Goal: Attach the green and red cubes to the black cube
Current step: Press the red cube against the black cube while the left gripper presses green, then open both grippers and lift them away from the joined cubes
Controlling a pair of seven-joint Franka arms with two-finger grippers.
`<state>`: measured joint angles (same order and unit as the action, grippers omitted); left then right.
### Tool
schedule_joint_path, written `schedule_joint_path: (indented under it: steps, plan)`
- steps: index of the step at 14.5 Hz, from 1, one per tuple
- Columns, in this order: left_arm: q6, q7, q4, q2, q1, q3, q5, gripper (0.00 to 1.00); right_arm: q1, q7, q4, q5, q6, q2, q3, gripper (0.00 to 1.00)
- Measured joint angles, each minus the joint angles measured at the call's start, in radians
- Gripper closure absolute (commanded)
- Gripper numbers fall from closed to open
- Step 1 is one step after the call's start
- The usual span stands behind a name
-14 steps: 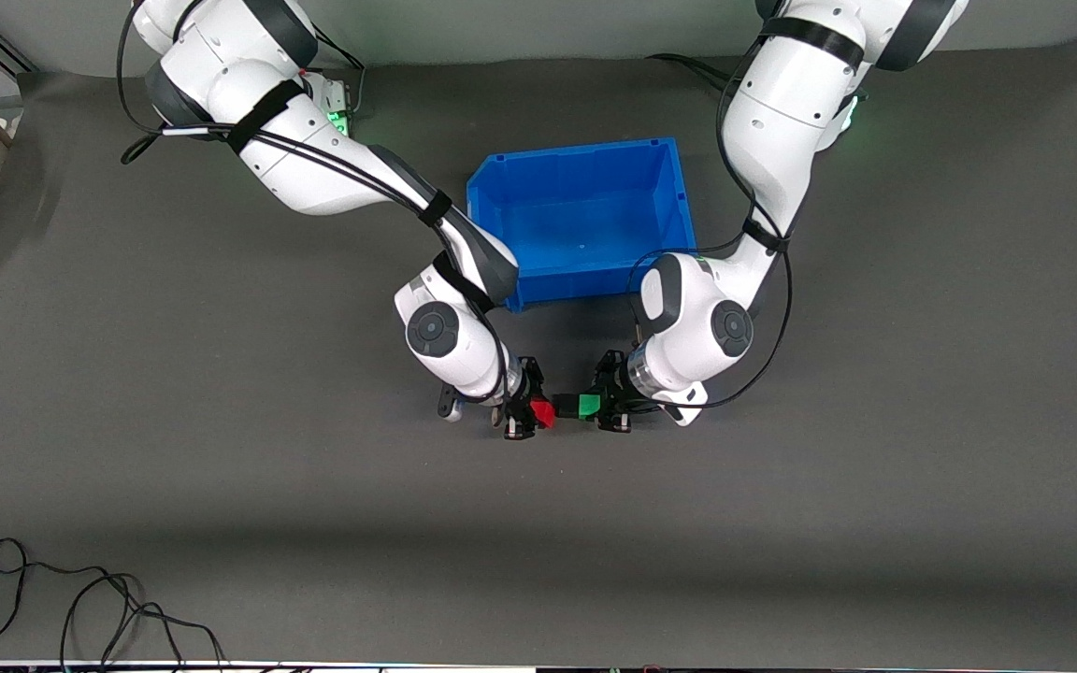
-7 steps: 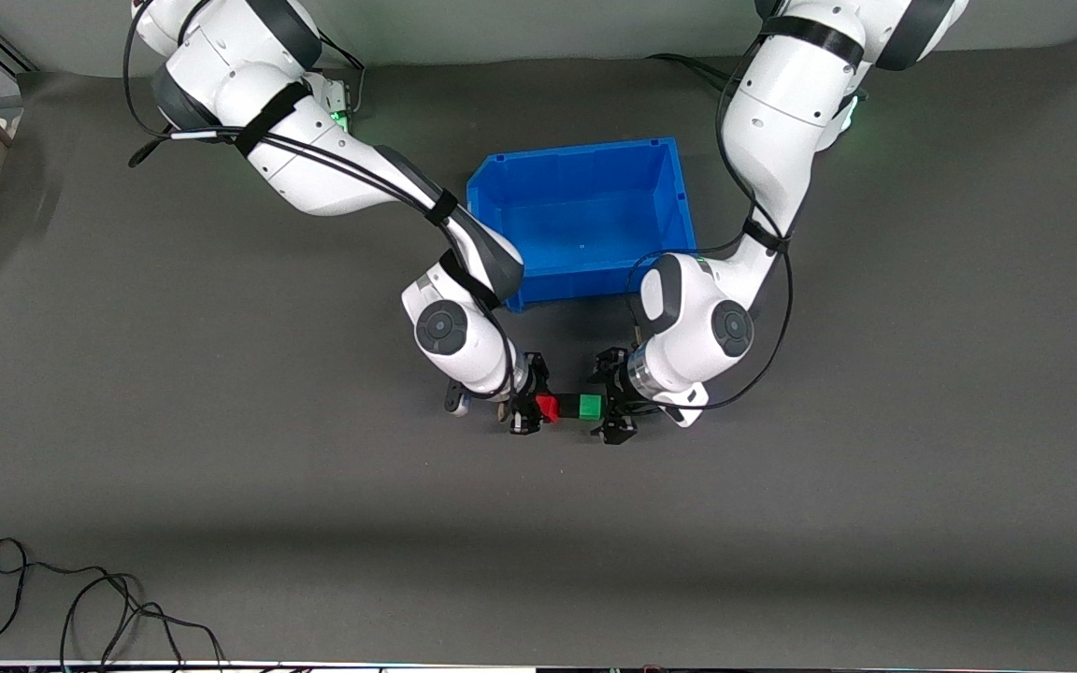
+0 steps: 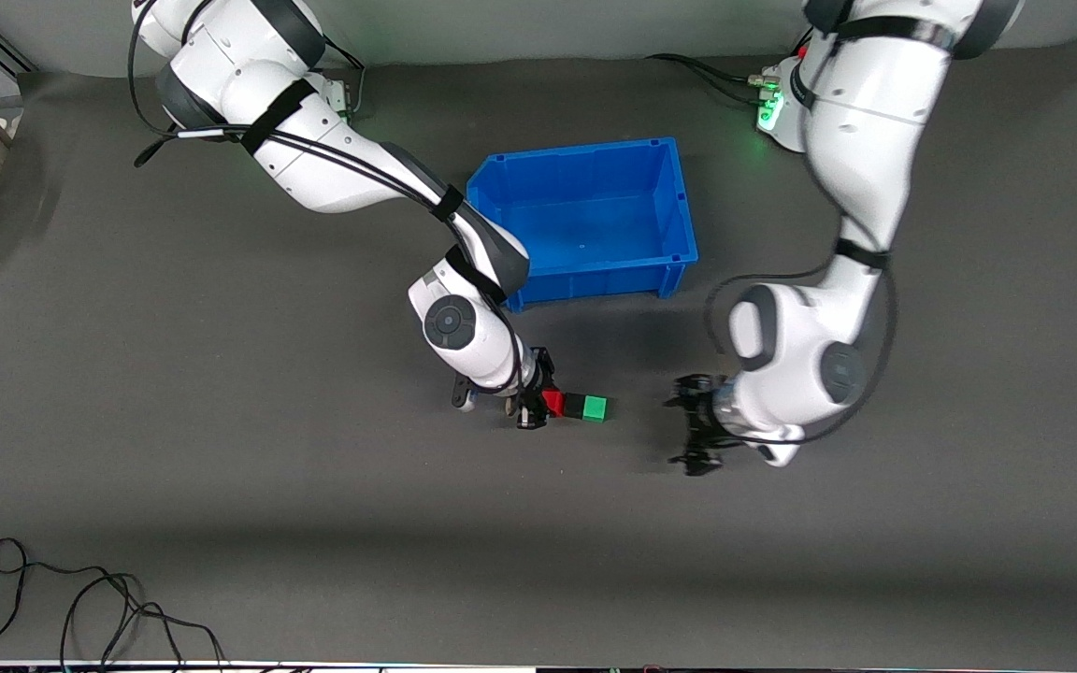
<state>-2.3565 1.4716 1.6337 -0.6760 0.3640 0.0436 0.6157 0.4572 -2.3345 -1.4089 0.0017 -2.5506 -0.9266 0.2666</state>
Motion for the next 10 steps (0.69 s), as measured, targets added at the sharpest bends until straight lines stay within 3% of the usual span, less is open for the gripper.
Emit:
schedule_joint_path:
  steps: [2, 6, 10]
  plan:
    - [0.101, -0.089, 0.0, 0.032, -0.067, 0.001, -0.017, 0.0, 0.001, -0.002, 0.0, 0.0, 0.0, 0.0, 0.0, 0.03]
    - [0.249, -0.275, -0.001, 0.08, -0.182, 0.009, -0.094, 0.0, 0.0, 0.0, 0.003, -0.001, -0.004, 0.017, -0.009, 0.0]
    - [0.454, -0.552, -0.009, 0.18, -0.332, 0.013, -0.253, 0.0, -0.047, 0.133, -0.131, -0.002, 0.004, 0.222, -0.044, 0.0]
